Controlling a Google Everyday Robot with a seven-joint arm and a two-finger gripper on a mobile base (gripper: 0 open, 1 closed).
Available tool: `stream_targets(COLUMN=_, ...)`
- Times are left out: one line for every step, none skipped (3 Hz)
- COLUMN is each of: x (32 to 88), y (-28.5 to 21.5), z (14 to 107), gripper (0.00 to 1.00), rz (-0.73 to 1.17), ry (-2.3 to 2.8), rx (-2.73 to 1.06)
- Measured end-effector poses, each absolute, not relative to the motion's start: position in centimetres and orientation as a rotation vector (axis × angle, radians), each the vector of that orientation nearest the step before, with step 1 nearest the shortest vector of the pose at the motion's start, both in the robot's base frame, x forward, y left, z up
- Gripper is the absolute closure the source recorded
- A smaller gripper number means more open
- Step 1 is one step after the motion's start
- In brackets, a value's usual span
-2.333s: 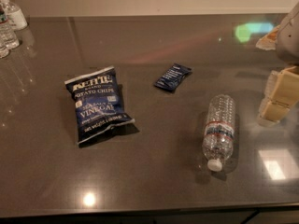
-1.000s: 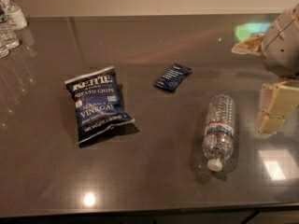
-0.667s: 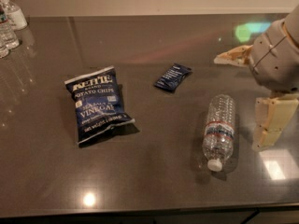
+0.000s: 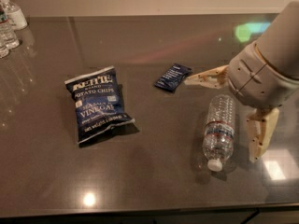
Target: Place water bottle upright
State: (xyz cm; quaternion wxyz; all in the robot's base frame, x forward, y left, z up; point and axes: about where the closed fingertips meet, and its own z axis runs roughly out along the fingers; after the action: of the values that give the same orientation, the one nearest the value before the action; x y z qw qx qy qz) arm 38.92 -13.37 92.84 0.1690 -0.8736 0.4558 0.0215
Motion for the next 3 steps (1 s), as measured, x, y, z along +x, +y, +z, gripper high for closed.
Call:
stream_targets(x=38.9, y=-12.6, z=91.1, gripper=0.0, rz=0.032, ry=1.053, rx=-2.633)
stream_targets(x=39.6, y=-12.7, z=89.6, gripper=0.0, rz=-0.005, ry=0.877, rx=-2.756)
stream_targets(x=40.1, y=-13.6, z=87.9, gripper=0.0, rz=-0.04, ry=0.753, rx=-2.87)
